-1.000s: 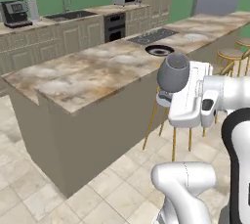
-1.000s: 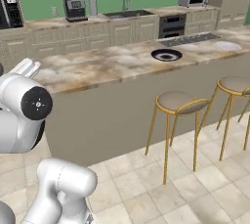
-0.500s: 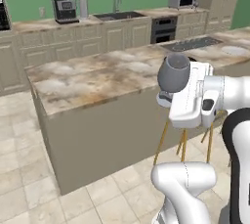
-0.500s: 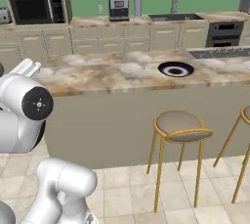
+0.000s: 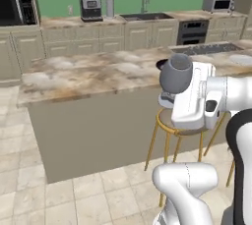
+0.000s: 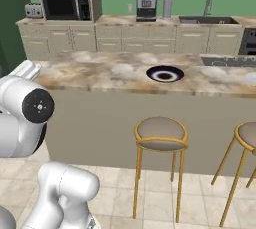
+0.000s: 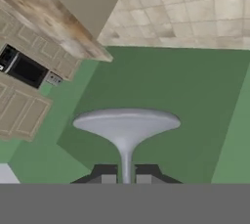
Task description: Retrieve the wine glasses from the counter and place one next to each plate.
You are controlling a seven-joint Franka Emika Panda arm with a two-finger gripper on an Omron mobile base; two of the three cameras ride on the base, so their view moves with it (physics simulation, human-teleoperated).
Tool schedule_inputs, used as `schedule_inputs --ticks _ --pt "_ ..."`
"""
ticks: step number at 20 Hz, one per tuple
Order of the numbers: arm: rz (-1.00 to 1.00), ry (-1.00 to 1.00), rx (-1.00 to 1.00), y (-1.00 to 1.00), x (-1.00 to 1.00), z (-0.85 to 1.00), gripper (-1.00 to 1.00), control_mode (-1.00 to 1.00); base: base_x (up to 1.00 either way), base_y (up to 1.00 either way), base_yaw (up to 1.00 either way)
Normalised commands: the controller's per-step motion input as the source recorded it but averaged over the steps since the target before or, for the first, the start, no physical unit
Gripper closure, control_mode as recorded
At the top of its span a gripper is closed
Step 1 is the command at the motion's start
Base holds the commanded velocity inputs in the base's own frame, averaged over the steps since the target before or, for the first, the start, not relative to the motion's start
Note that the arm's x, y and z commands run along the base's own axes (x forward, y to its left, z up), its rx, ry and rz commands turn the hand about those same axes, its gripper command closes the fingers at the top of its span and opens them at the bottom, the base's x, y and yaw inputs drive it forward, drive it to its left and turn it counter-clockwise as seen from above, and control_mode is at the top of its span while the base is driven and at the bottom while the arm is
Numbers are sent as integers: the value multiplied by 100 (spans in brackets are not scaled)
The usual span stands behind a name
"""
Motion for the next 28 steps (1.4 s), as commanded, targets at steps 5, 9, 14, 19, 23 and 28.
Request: schedule_inputs --ticks 5,9,14,19,23,28 --pt "0 0 0 0 0 0 100 100 -2 -100 33" --pt "0 0 0 0 0 0 100 100 -4 -100 18" --pt "0 0 0 0 0 0 100 100 -6 -100 -27" --pt "0 0 0 0 0 0 100 100 31 -57 -43" --pt "0 0 0 0 0 0 100 100 92 -18 -24" --pt "0 0 0 0 0 0 100 100 97 7 1"
